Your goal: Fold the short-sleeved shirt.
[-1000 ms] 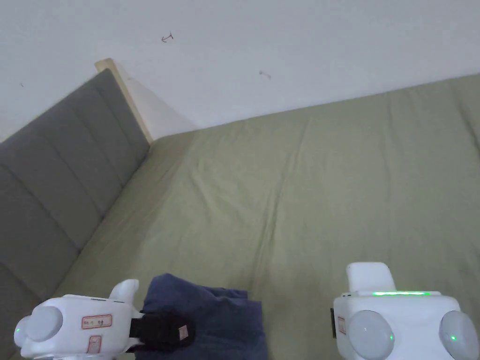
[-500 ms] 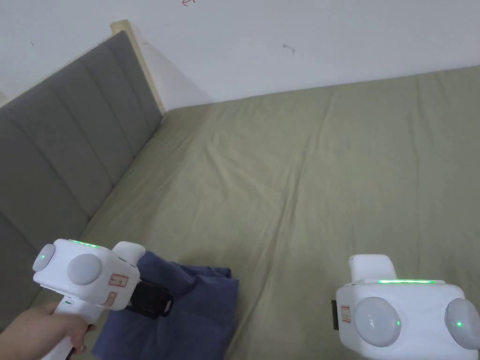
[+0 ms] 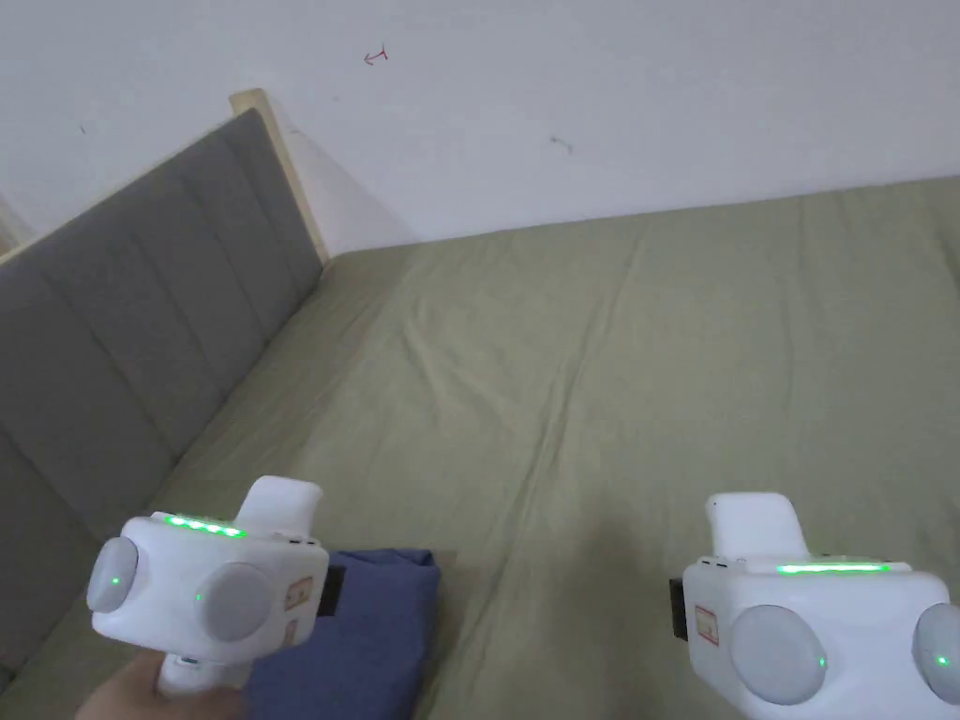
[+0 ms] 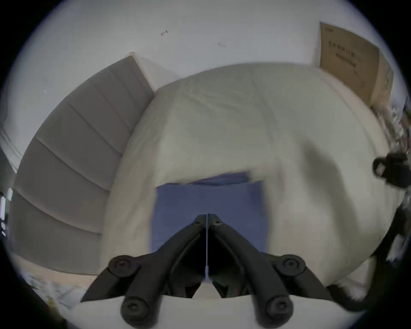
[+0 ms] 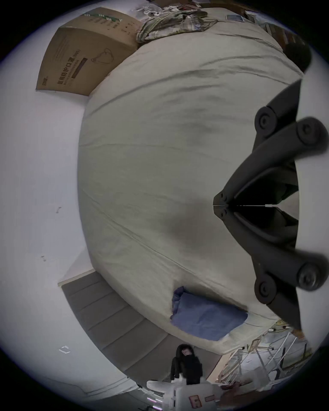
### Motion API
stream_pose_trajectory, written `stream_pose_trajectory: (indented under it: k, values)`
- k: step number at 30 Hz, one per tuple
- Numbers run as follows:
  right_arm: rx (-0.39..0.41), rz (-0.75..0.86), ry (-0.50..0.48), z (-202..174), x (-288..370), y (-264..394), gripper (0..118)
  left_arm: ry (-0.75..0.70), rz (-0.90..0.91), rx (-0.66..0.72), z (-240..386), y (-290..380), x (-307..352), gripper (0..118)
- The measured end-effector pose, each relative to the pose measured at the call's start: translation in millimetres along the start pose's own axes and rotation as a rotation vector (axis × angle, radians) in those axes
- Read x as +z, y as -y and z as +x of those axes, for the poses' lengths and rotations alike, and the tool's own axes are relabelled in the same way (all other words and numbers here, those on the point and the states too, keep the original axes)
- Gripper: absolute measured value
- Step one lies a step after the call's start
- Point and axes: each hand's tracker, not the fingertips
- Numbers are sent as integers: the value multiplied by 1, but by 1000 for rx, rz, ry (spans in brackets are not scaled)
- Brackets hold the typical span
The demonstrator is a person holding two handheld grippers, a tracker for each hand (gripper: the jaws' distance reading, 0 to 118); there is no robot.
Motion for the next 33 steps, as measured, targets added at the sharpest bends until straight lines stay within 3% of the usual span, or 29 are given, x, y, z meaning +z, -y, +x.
stream_pose_trajectory:
  k: [2, 5, 10, 14, 17, 24, 26, 27, 28, 29, 30, 31, 33]
  values:
    - [4, 27, -4, 14, 15, 2, 0, 109, 88, 61, 41, -2, 13, 0]
    - [5, 82, -36, 50, 43, 1, 0, 140, 245, 61, 109, -11, 39, 0]
    - [-41, 290, 96, 114, 115, -9, 0, 255, 476, 199, 196, -32, 88, 0]
    - [-20, 512, 184, 153, 181, -24, 0, 197, 657, 127, 246, -47, 133, 0]
    - [13, 680, 236, 171, 227, -32, 0, 171, 812, 145, 262, -50, 170, 0]
    - [23, 875, 213, 188, 287, -40, 0, 2, 1045, 184, 271, -47, 232, 2]
    - [31, 880, 220, 189, 285, -43, 4, -28, 1066, 151, 271, -48, 238, 16]
    - [34, 878, 238, 187, 286, -44, 19, -31, 1070, 143, 272, -47, 241, 31]
    - [31, 877, 249, 185, 286, -43, 48, -36, 1071, 137, 273, -45, 244, 59]
    - [26, 879, 254, 184, 286, -42, 73, -44, 1069, 131, 273, -47, 243, 79]
    - [21, 878, 254, 184, 282, -43, 84, -44, 1064, 125, 273, -46, 244, 95]
    - [5, 878, 262, 184, 282, -40, 86, -34, 1059, 122, 272, -46, 245, 108]
    - [5, 899, 257, 181, 283, -38, 86, -19, 1060, 123, 272, -43, 247, 111]
